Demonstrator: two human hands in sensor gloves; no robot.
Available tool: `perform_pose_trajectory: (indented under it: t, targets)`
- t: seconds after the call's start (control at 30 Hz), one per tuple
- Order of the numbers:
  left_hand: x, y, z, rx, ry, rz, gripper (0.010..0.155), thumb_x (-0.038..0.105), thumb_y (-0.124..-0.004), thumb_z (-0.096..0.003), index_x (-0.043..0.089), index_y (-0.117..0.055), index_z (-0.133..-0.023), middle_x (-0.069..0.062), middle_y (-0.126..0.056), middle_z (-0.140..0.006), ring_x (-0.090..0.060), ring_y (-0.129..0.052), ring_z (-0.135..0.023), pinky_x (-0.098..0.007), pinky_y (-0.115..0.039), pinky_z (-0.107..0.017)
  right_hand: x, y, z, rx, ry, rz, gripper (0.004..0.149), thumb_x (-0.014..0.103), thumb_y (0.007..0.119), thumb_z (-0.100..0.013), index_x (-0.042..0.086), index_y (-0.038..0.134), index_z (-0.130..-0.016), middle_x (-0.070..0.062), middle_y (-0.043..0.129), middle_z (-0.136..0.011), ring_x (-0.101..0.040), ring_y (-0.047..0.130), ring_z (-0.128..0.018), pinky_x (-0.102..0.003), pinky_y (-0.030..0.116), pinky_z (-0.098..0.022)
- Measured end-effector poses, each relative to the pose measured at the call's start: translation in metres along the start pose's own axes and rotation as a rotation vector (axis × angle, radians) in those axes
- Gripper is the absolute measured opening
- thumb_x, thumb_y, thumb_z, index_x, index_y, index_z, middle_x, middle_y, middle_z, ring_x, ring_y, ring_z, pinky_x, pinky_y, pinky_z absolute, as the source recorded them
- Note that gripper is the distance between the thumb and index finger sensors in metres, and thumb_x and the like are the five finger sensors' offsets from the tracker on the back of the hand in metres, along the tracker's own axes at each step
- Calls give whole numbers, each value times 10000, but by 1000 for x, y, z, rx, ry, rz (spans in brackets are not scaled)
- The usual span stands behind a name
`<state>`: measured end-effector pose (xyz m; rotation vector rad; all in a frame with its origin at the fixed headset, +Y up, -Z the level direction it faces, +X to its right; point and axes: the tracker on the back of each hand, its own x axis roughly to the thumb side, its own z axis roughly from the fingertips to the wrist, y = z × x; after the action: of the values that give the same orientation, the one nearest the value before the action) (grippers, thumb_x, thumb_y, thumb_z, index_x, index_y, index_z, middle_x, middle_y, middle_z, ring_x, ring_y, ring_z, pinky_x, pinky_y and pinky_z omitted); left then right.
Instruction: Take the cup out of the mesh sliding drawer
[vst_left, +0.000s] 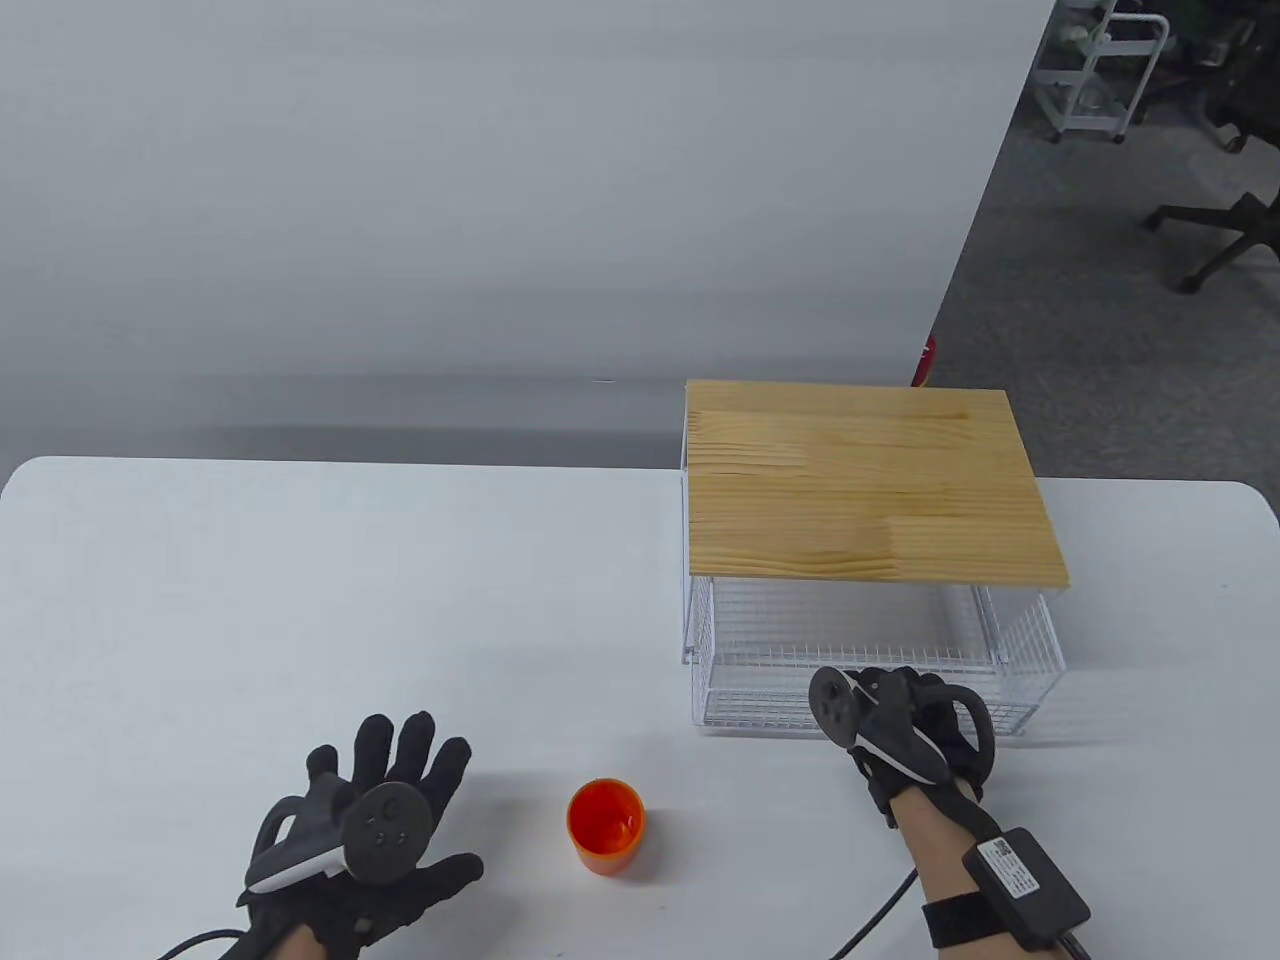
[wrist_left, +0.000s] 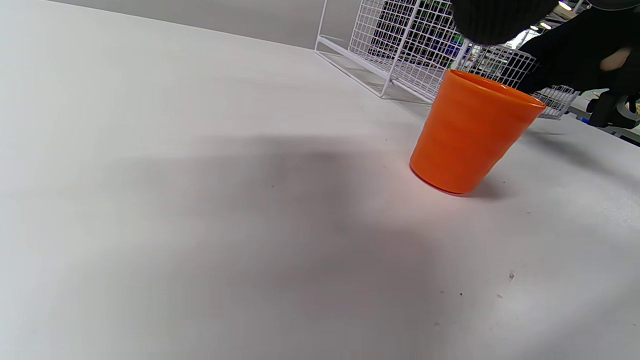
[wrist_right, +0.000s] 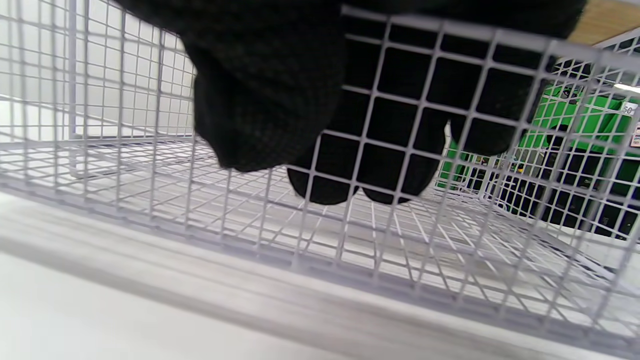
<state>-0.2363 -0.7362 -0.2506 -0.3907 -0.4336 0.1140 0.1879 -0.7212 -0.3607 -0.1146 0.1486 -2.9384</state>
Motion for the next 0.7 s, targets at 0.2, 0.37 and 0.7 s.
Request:
perform_pose_trajectory:
  t: [0.2,0.37,0.7]
  targets:
    - [0,0,-1,-2,3,0,950,696,-549,-556,191,42,-1104,-238,126,-1111,-616,112,-955,-824,21,-520,0,-1,-2,1,11,-7,306,238,906,-463,357,976,-736,0,1143,-762,-310,1169,-702,-614,975,-510]
    - [0,0,-1,-3,5,0,951,696,-549,-555,191,41,-1104,-238,126,-1111,-615,111,-955,-824,21,-519,-1,-2,-5,6,18,-8,304,237,905,-465,355,978,-736,1,1139,-767,-309,1165,-708,-614,972,-515]
    - [-1,1,-1,0,7,-1,950,695,-548,-556,190,40,-1104,-238,126,-1112,-614,111,-956,-825,20,-519,1,-2,-16,9,49,0,305,239,903,-468,362,975,-738,8,1133,-779,-313,1155,-727,-621,959,-535]
